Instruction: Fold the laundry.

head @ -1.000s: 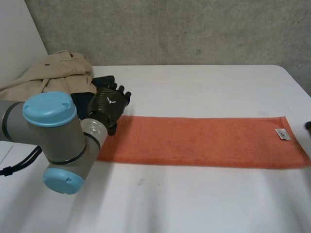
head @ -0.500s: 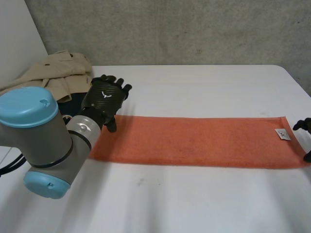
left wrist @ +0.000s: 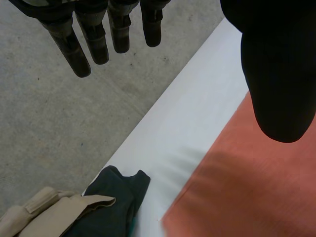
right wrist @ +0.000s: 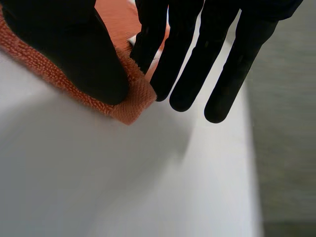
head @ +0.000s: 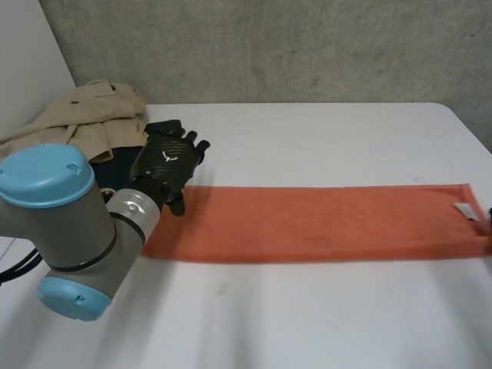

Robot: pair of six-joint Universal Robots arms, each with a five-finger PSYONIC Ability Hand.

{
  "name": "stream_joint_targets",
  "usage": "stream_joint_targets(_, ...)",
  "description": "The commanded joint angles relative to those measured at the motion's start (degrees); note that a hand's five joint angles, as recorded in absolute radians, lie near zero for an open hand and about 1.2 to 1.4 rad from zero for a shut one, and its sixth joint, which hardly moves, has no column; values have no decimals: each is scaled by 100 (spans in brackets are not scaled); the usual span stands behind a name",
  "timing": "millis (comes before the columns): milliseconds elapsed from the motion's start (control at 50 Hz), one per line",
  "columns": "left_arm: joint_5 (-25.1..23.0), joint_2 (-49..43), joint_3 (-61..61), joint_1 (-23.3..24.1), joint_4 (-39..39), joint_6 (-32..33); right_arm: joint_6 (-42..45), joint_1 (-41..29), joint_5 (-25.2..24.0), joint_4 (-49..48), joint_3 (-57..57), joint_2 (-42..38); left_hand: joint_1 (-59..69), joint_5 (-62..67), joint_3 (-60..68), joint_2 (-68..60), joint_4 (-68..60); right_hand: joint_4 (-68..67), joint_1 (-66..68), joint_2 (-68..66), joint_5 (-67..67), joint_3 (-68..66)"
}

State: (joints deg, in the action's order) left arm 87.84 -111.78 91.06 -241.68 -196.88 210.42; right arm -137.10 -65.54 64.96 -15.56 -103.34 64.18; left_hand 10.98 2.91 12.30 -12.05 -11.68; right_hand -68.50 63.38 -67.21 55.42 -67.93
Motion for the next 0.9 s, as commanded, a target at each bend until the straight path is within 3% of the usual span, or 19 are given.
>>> stream_joint_targets(20, -12, 314, 122, -37, 9, -1, 673, 33, 728, -413, 252, 420, -98, -291, -230, 205, 168, -1150, 1662, -1279, 1458, -1207)
stream_joint_targets(160, -12, 516, 245, -99, 0, -9, 1405, -125, 658, -501, 456, 472, -98, -291, -230, 205, 168, -1150, 1662, -1279, 1458, -1207)
stream_joint_targets(340, 5, 859, 351, -336, 0, -150, 1045, -2925, -667, -1202, 508, 876, -98, -291, -230, 205, 168, -1150, 1662, -1279, 1458, -1207)
stream_joint_targets(440, 14, 1044, 351, -450, 9, -545, 1018, -4350, -950, -1582, 640, 825, -98, -291, -230, 205, 168, -1150, 1662, -1279, 1458, -1207)
stream_joint_targets(560, -4, 1044, 448, -530, 9, -651, 1089, -6072, -951, -1574, 1499, -526, -98, -291, -230, 205, 168, -1150, 1662, -1279, 1458, -1207)
stream_joint_targets(720, -12, 1000, 545, -539, 0, -669, 1115, -6664, -749, -775, 2485, -1645, -98, -291, -230, 205, 168, -1150, 1662, -1279, 1458, -1207)
stream_joint_targets(740, -12, 974, 536, -521, 0, -669, 1098, -6656, -644, -678, 2521, -1628, -98, -291, -230, 205, 168, -57, 569, -186, 365, -114)
stream_joint_targets(760, -12, 956, 527, -504, 0, -660, 1054, -6647, -408, -529, 2547, -1541, -98, -291, -230, 205, 168, 3351, -2839, 3222, -3043, 3294)
stream_joint_targets(780, -12, 956, 501, -495, -9, -660, 1027, -6638, -197, -440, 2547, -1462, -98, -291, -230, 205, 168, 5700, -5188, 5571, -5392, 5643)
stream_joint_targets(820, -12, 947, 474, -477, 0, -660, 966, -6612, 164, -335, 2504, -1313, -98, -291, -230, 205, 168, 5850, -5338, 5721, -5542, 5793)
stream_joint_targets(840, -12, 947, 466, -468, -9, -660, 731, -6612, 636, -212, 2425, -1094, -98, -291, -230, 205, 168, 5850, -5338, 5721, -5542, 5793)
stream_joint_targets(900, -12, 939, 413, -459, -17, -660, -41, -6437, 1148, 25, 2180, -760, -98, -291, -230, 205, 168, 5850, -5338, 5721, -5542, 5793)
